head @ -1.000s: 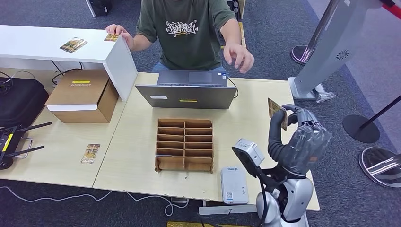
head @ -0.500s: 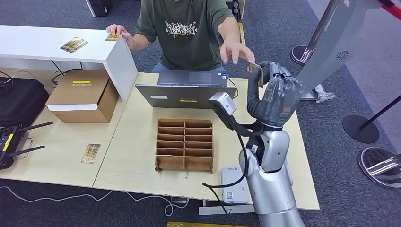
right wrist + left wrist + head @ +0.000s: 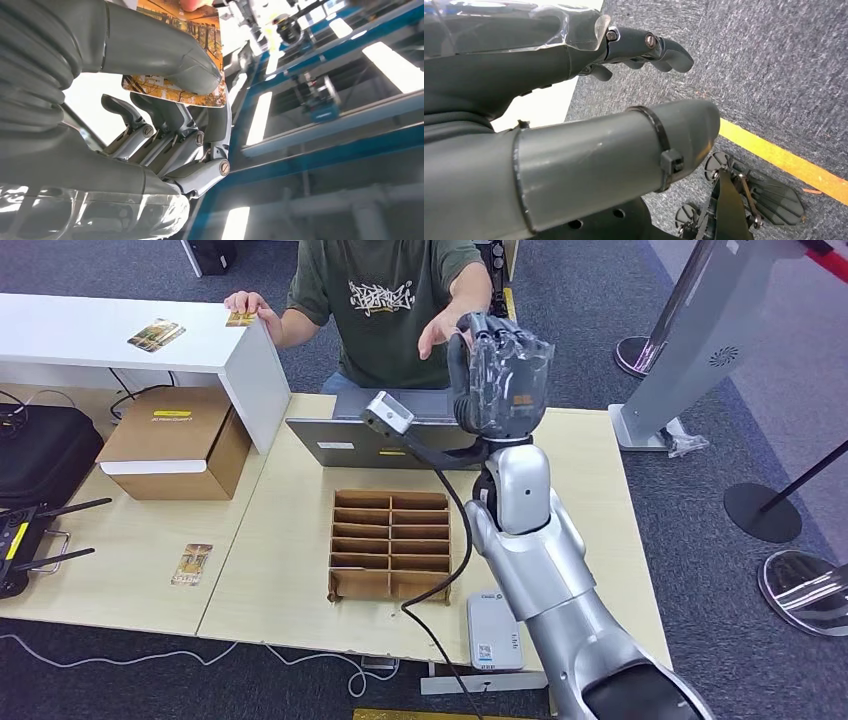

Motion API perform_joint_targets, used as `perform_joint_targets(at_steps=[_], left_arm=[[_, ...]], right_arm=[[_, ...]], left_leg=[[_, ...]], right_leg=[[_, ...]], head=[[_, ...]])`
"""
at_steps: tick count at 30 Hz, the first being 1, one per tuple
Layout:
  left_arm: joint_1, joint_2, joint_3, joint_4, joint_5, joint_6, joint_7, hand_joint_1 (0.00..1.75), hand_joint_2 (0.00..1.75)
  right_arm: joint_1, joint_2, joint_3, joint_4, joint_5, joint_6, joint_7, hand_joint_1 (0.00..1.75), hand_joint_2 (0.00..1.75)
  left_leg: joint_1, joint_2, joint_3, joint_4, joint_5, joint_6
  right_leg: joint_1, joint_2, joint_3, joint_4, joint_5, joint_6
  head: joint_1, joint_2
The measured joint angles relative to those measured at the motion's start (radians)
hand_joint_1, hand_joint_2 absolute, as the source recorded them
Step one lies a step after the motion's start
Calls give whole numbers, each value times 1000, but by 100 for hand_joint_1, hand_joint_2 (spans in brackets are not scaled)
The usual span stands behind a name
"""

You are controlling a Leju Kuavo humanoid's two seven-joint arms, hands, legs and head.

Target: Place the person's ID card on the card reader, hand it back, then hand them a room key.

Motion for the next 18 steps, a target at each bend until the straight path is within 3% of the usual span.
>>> perform_joint_targets(at_steps=[10,18], left_arm=[[-4,0,-18,0,-10,1,12,0,0],[-5,1,-20,0,-13,1,20,0,0]], right_arm=[[-147,22,57,216,-1,0,32,175,175],[-193,31,61,317,-4,0,43,172,175]], left_leg=[[0,0,0,0,0,0],[0,0,0,0,0,0]], right_leg=[[0,0,0,0,0,0],[0,0,0,0,0,0]], head=[[0,0],[0,0]])
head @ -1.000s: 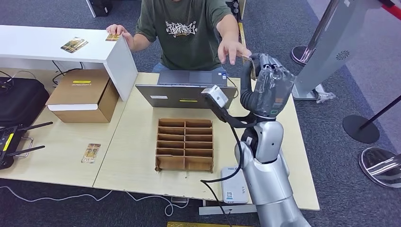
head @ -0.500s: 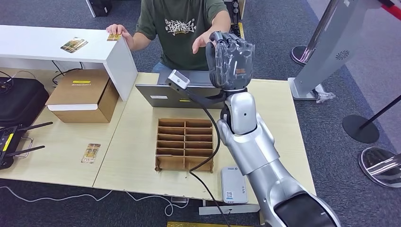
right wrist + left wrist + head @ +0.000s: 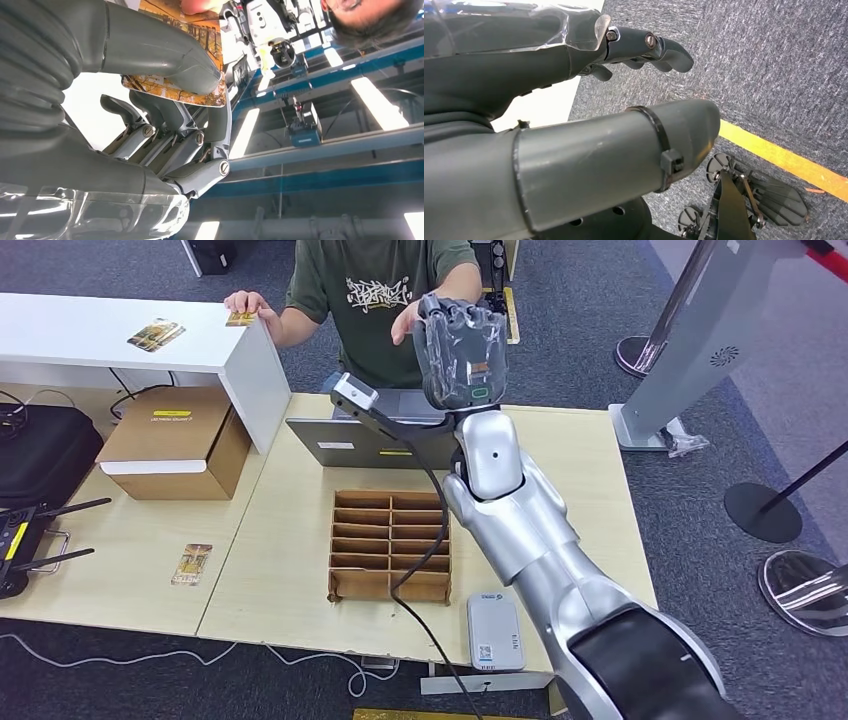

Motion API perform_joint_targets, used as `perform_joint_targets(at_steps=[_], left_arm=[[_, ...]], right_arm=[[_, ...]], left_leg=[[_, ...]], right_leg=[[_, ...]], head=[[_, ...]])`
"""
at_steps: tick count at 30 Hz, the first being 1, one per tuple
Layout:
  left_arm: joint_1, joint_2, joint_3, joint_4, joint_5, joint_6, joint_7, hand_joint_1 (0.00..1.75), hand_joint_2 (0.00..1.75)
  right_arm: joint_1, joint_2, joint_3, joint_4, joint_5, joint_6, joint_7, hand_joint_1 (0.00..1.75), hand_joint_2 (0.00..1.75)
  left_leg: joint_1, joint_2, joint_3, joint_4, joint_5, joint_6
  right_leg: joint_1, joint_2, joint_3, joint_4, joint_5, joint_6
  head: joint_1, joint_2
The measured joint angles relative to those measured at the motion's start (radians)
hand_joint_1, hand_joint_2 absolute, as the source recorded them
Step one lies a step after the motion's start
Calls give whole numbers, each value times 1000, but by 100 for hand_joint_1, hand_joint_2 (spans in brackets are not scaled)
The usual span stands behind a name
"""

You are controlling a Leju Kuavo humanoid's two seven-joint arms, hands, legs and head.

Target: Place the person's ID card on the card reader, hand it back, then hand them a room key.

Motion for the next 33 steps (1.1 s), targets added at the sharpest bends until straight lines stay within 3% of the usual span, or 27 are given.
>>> perform_joint_targets(at_steps=[2,4,6,33], left_arm=[[0,0,0,0,0,0,0,0,0],[0,1,0,0,1,0,3,0,0],[0,1,0,0,2,0,6,0,0],[2,10,0,0,-1,0,11,0,0]], right_arm=[[-2,1,0,14,0,0,0,140,175],[-3,1,0,24,-1,0,2,55,175],[-2,1,0,33,-1,0,4,0,175],[28,5,-3,21,-3,0,0,0,175]], left_leg=[[0,0,0,0,0,0],[0,0,0,0,0,0],[0,0,0,0,0,0],[0,0,0,0,0,0]], right_leg=[[0,0,0,0,0,0],[0,0,0,0,0,0],[0,0,0,0,0,0],[0,0,0,0,0,0]], head=[[0,0],[0,0],[0,0],[0,0]])
